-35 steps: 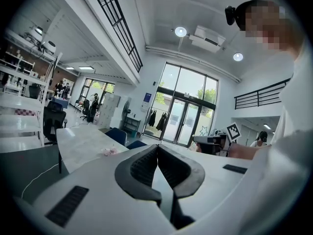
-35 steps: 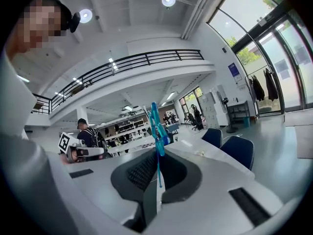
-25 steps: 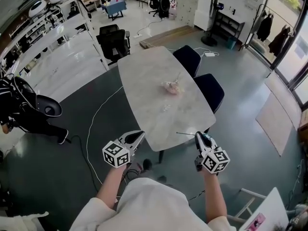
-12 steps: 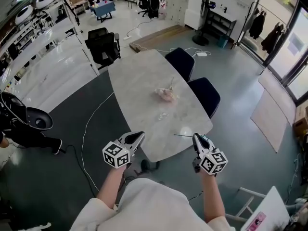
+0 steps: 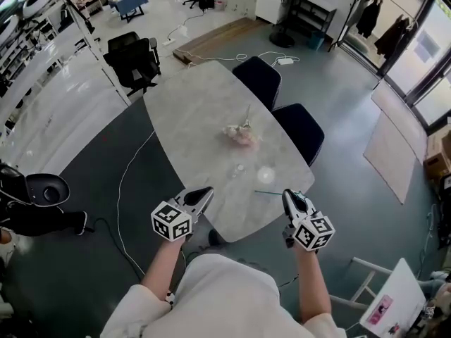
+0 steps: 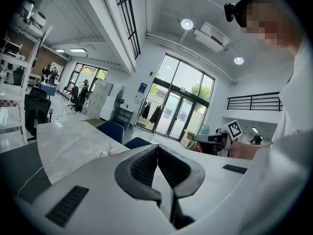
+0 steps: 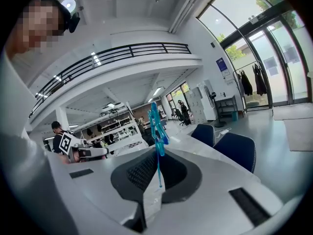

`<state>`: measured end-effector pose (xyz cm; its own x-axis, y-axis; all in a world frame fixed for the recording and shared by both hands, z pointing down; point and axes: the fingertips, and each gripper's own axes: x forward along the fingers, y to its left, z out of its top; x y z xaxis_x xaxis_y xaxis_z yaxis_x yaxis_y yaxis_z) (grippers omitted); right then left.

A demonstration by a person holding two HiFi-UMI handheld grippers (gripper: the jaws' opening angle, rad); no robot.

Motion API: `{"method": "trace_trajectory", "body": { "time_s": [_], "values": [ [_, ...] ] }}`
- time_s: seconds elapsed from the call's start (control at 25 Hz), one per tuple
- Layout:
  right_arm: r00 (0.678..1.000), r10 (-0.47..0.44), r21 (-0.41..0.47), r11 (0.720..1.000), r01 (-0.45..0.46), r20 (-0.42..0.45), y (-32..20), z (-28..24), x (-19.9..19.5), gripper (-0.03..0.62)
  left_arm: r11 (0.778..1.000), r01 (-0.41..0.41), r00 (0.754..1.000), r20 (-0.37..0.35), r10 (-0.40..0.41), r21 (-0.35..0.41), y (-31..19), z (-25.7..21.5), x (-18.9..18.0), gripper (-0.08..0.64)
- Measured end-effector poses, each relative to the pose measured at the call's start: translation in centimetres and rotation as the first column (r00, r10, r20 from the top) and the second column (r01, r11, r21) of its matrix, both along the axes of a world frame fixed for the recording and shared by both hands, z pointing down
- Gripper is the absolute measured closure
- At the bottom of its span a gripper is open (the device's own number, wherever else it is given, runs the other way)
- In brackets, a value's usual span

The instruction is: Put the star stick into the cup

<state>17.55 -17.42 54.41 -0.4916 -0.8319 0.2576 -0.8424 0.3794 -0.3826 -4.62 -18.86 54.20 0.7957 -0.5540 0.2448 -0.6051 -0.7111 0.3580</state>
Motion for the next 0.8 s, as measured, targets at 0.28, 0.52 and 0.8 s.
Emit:
{"method": "trace_trajectory", "body": {
  "time_s": [0.28,0.52,0.8],
  "values": [
    [0.998,0.036,-0.027,0.999,-0.037,-0.042,-3.8,0.8,-2.5,0.577,0.998,-0.062,0.998,-0.003,0.062,-0.025,-4.0,1.7,-1.9,0.538],
    [0.997,0.015,-0.041,0.999,-0.019,-0.08,-6.8,1.6,-3.9,0.577,0.996,-0.057,0.998,-0.024,0.055,-0.065,-5.5,3.5,-2.9,0.538],
    [0.996,-0.039,-0.071,0.997,0.033,-0.084,-10.9,4.3,-4.3,0.577,0.995,-0.008,1.0,-0.016,0.006,-0.103,-7.3,5.9,-2.8,0.538]
  ]
}}
